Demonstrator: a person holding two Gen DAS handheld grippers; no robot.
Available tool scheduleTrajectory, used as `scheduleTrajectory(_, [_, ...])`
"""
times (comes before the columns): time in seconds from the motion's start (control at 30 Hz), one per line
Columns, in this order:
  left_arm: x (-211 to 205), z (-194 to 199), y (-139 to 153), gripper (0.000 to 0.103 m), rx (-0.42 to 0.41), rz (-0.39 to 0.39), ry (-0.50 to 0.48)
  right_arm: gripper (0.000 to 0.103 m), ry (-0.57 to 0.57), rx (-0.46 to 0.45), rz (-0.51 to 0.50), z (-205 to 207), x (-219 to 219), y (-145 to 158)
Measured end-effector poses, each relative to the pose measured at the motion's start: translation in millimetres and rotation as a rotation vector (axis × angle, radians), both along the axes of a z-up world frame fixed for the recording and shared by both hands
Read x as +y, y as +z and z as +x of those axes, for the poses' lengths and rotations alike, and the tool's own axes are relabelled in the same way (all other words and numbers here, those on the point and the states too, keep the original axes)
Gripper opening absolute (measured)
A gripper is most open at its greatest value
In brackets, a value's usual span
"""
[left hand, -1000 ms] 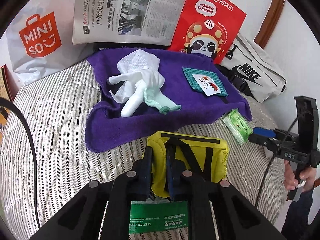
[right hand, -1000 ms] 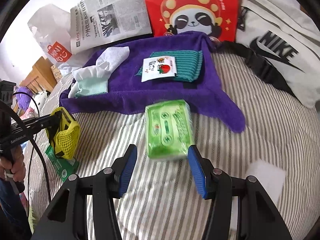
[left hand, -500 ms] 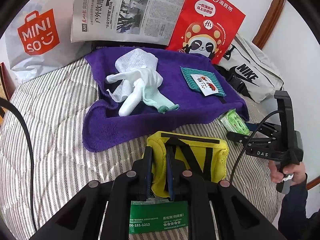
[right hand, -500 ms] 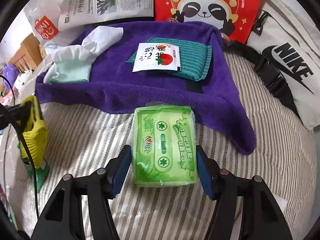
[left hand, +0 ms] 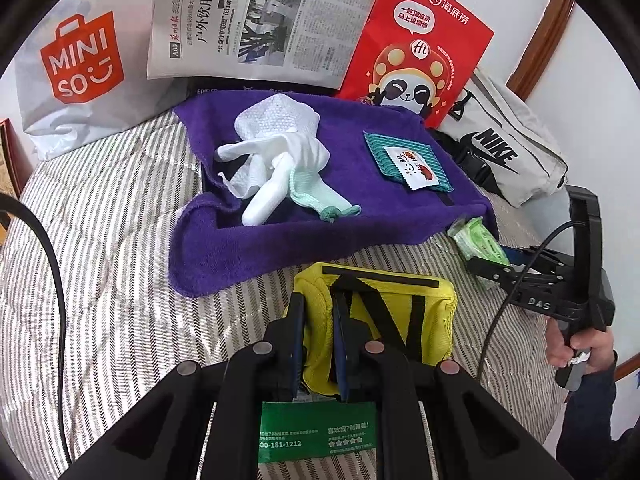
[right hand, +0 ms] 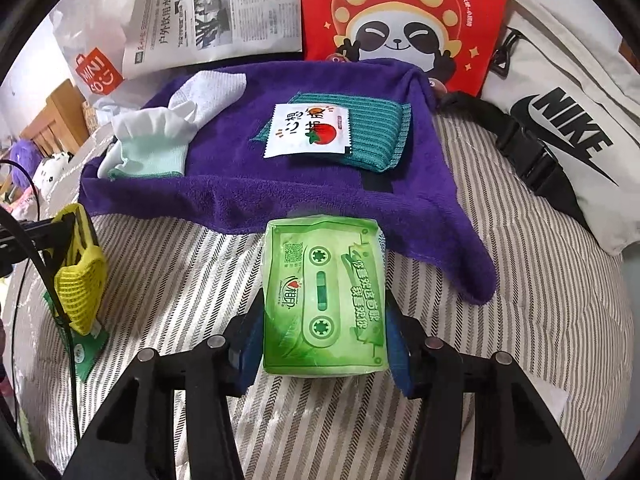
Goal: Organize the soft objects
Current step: 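Lift the yellow bag with the left tool while the right tool grasps the green cassette-print tissue pack, then lay the yellow bag on the glove while the right tool lays the green pack on the teal cloth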
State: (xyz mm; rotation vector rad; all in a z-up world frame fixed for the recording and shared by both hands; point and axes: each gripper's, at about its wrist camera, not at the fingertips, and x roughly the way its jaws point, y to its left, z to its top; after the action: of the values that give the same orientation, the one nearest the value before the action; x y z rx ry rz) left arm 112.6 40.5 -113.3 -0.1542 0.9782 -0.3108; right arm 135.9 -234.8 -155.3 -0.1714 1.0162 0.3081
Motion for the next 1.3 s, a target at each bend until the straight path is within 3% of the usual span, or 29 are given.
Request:
scheduleTrajectory(0.73, [7, -8, 21, 0.013, -0.043, -0.021, 0.022, 0.052, 0.013, -0.062, 0.074, -14, 0, 56])
scheduleTrajectory(1.3, [16, 12, 38, 0.013, -0.069, -0.015, 0.052, 0.052, 0.010, -0.104, 0.074, 12, 6, 78])
